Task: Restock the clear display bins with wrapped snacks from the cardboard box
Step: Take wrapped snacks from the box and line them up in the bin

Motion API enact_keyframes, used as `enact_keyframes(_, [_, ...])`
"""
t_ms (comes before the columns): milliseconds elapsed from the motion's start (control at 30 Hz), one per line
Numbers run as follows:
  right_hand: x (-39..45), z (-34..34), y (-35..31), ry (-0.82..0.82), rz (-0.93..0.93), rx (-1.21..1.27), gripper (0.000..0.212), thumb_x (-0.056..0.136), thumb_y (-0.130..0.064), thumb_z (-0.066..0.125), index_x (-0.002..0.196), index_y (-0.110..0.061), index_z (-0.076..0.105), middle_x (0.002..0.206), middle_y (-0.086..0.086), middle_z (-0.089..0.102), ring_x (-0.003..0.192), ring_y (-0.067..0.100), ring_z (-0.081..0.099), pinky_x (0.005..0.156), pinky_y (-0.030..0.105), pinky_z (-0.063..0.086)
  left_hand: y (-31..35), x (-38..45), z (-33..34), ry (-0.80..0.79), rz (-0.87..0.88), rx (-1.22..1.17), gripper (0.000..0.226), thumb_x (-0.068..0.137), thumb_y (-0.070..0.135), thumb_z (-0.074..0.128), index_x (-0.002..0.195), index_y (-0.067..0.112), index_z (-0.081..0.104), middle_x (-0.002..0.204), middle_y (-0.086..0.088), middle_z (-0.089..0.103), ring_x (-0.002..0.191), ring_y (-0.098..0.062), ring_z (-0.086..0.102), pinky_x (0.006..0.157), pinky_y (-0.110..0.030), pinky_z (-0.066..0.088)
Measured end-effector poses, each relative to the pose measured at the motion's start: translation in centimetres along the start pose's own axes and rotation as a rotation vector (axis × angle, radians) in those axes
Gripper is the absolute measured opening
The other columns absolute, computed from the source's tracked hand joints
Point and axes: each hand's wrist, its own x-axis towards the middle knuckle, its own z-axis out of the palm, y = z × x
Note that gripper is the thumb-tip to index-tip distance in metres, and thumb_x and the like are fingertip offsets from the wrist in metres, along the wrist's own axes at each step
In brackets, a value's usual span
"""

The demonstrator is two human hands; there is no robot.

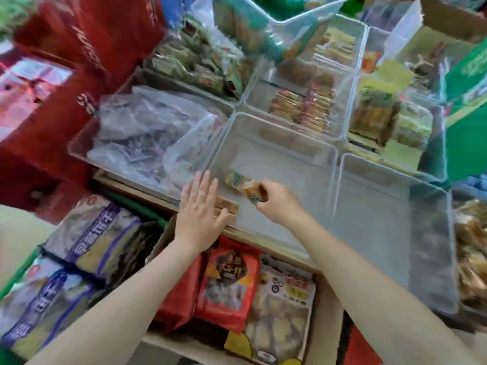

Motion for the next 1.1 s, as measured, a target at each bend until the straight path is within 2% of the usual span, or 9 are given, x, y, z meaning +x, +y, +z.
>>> enact_keyframes(100, [3.0,2.0,-1.9,-0.048,0.016,-0.08,0.035,0.085,-0.017,0.065,0.12,-0.015,0.06,0.118,0.014,0.066,0.109,0.034,0.061,0.079,0.035,0.047,0.2,-0.1,0.5,0.051,0.007,0.005,0.075,0.092,0.046,0.038,0.153,0.004,0.037,0.165,-0.016,0.022,0.154,-0.031,0.016,0.124,-0.045,0.006])
enact_keyframes(267, [5.5,4.2,-3.2,-0.193,-0.018,-0.099,0.036,0.093,-0.022,0.064,0.127,-0.012,0.058,0.126,0.012,0.061,0.114,0.03,0.058,0.079,0.031,0.041,0.2,-0.2,0.9,0.109,0.01,0.019,0.073,0.093,0.044,0.042,0.154,0.004,0.034,0.165,-0.016,0.02,0.155,-0.03,0.013,0.124,-0.047,0.009])
enact_keyframes(433, [7.1,4.6,-2.5,-0.19,0.05,0.041,0.026,0.095,-0.031,0.065,0.115,-0.015,0.066,0.108,0.005,0.065,0.104,0.027,0.063,0.073,0.028,0.041,0.4,0.0,1.2,0.164,-0.008,0.025,0.073,0.092,0.041,0.047,0.154,0.005,0.035,0.165,-0.016,0.02,0.155,-0.029,0.014,0.125,-0.048,0.01])
enact_keyframes(567, [8.1,4.8,-1.7,-0.075,0.144,0.006,0.068,0.078,-0.045,0.081,0.131,-0.02,0.046,0.128,0.008,0.043,0.117,0.031,0.053,0.092,0.043,0.05,0.5,0.1,1.2,0.198,-0.012,0.031,0.072,0.092,0.041,0.043,0.153,0.005,0.037,0.165,-0.016,0.022,0.154,-0.029,0.016,0.124,-0.047,0.011])
enact_keyframes(700, [9.5,3.6,-1.1,-0.161,0.149,-0.057,0.11,0.069,-0.055,0.085,0.154,-0.02,0.026,0.149,0.012,0.038,0.139,0.032,0.033,0.108,0.048,0.038,0.7,0.1,1.0,0.196,-0.024,0.022,0.071,0.091,0.041,0.042,0.153,0.006,0.039,0.165,-0.015,0.022,0.154,-0.029,0.016,0.124,-0.047,0.011])
enact_keyframes(833, [10.1,3.5,-1.5,-0.246,0.148,-0.038,0.1,0.073,-0.053,0.083,0.151,-0.011,0.036,0.148,0.013,0.041,0.141,0.031,0.03,0.111,0.041,0.035,0.7,0.1,0.9,0.186,-0.026,0.023,0.07,0.091,0.04,0.043,0.152,0.007,0.04,0.165,-0.015,0.021,0.155,-0.029,0.015,0.125,-0.046,0.009])
enact_keyframes(933, [9.9,3.3,-1.7,-0.169,0.18,-0.065,0.067,0.075,-0.05,0.081,0.129,-0.016,0.06,0.133,0.012,0.042,0.133,0.029,0.031,0.104,0.04,0.041,0.8,0.1,0.8,0.179,-0.037,0.032,0.068,0.091,0.041,0.043,0.151,0.007,0.042,0.166,-0.014,0.021,0.155,-0.028,0.014,0.125,-0.045,0.007])
enact_keyframes(1033, [9.1,3.7,-1.8,-0.144,0.123,0.02,0.045,0.084,-0.035,0.076,0.124,-0.025,0.059,0.126,0.009,0.039,0.129,0.03,0.033,0.103,0.041,0.041,0.8,0.0,0.8,0.169,-0.045,0.034,0.067,0.092,0.041,0.042,0.149,0.007,0.045,0.166,-0.013,0.019,0.155,-0.027,0.012,0.125,-0.044,0.006])
enact_keyframes(1100, [8.1,4.5,-2.0,-0.168,0.064,0.06,0.045,0.09,-0.028,0.069,0.133,-0.031,0.055,0.122,0.007,0.038,0.124,0.031,0.044,0.101,0.041,0.045,0.8,0.0,0.8,0.173,-0.046,0.024,0.066,0.091,0.041,0.043,0.148,0.007,0.046,0.166,-0.013,0.019,0.155,-0.028,0.013,0.126,-0.045,0.007])
